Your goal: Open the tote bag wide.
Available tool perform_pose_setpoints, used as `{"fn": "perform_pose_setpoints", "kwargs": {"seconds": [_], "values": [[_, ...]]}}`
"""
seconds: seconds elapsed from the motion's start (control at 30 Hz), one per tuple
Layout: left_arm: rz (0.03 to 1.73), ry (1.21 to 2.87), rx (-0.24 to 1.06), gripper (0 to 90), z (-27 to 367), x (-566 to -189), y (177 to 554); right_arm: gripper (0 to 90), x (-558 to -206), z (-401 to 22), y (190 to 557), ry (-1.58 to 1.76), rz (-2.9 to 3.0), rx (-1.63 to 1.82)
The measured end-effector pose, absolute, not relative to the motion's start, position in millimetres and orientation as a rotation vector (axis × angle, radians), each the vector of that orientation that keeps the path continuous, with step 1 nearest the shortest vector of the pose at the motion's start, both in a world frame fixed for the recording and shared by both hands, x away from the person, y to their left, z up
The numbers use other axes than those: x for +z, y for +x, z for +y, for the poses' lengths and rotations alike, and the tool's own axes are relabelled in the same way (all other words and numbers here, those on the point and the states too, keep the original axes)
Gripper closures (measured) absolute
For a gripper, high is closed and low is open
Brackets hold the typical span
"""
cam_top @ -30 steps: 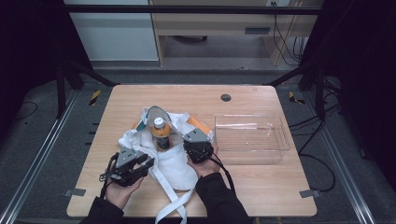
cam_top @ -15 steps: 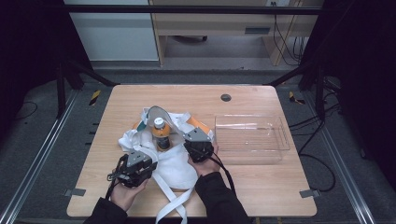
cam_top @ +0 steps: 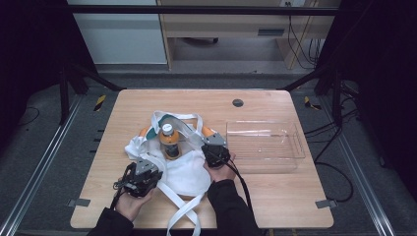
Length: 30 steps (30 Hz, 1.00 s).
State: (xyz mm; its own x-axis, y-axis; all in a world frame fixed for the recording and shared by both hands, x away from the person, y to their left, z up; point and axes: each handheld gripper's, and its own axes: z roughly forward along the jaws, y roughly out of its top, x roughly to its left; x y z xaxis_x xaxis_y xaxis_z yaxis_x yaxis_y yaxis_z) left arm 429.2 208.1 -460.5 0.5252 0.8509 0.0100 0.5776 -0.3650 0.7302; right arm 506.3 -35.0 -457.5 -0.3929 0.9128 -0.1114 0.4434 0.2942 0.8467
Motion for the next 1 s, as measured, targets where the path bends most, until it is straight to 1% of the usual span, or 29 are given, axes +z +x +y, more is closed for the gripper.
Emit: {"fn": "perform_pose_setpoints", "kwargs": {"seconds": [0.47,0.77,0.83,1.0], "values": [[1.148,2.096,0.522,84.8,207.7,-461.5,429.0,88.3,-487.3,-27.9,516.3,1.284,1.981,0.921],[1.146,2.092,0.523,84.6,208.2,-460.9,428.8,87.8,-491.6,-27.5,518.6,1.293,1.995,0.91],[1.142,2.08,0.523,84.1,208.8,-460.1,428.8,86.0,-490.0,-27.9,517.6,1.291,1.992,0.923],[1.128,2.054,0.527,80.4,210.5,-456.5,427.7,77.8,-480.6,-33.1,513.9,1.252,1.961,0.951]]}}
